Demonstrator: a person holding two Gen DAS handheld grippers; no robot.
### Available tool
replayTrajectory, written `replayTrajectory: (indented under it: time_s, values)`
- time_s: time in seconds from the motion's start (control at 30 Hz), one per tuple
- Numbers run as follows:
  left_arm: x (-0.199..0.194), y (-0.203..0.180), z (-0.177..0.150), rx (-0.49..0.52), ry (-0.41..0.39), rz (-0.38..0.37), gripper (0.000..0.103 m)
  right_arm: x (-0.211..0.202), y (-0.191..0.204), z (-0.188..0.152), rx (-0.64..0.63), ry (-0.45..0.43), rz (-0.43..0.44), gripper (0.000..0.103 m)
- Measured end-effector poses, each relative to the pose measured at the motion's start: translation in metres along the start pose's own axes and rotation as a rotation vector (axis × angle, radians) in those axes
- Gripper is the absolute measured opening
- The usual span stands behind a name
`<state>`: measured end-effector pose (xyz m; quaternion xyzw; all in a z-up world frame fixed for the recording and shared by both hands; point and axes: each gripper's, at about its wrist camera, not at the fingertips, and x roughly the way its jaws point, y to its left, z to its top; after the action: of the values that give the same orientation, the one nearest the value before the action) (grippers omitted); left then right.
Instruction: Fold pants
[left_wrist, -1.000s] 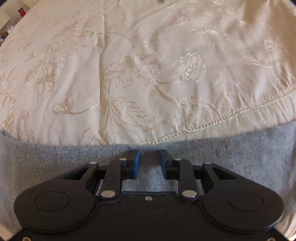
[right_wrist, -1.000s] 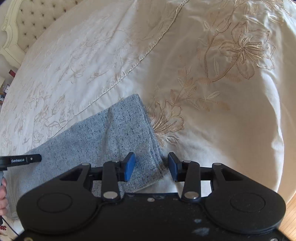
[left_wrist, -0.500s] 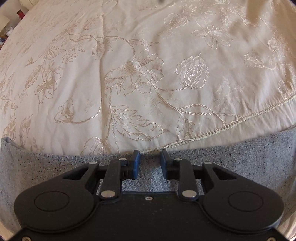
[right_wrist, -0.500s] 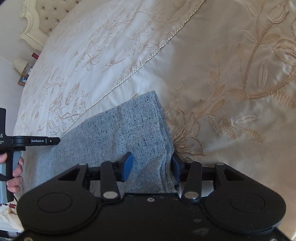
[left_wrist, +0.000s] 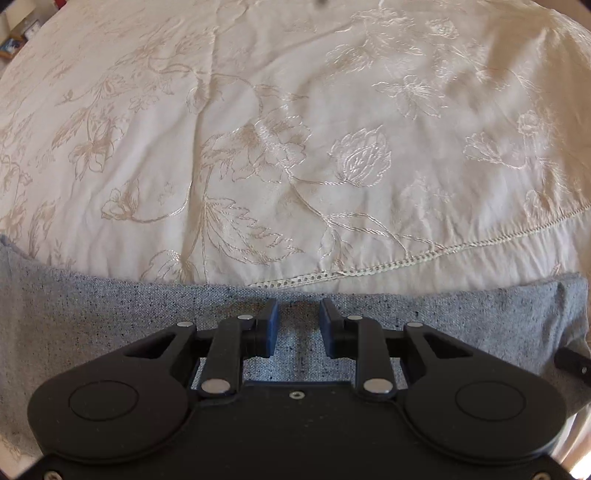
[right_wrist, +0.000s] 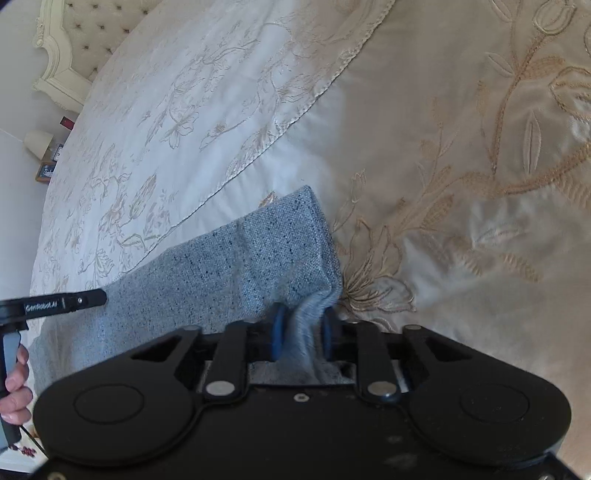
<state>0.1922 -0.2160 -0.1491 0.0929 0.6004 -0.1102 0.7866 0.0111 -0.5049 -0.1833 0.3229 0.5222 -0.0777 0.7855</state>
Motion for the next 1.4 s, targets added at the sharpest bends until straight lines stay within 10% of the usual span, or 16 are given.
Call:
replayTrajectory:
  time_s: [0.23,0.77,1.17,1.4]
  values:
    - [0.002,-0.003,0.001,0.042,0.009,0.016,0.036,0.001,0.021,-0.006,-0.076,-0.039,-0.071,0.026]
    - [-0.017,0.007,0.004,0.021,-0.008,-0.014,0.035,0.021,0.009,0.024,0.244,0.111,-0.024,0.062]
    - [-0.019,0.01,-0.001,0.008,0.009,-0.024,0.035,0.028,0.015,0.028,0.158,0.16,-0.024,0.065]
    - [-0.02,0.012,-0.003,-0.002,0.015,-0.033,0.035,0.02,0.004,0.012,0.281,0.024,0.011,0.059]
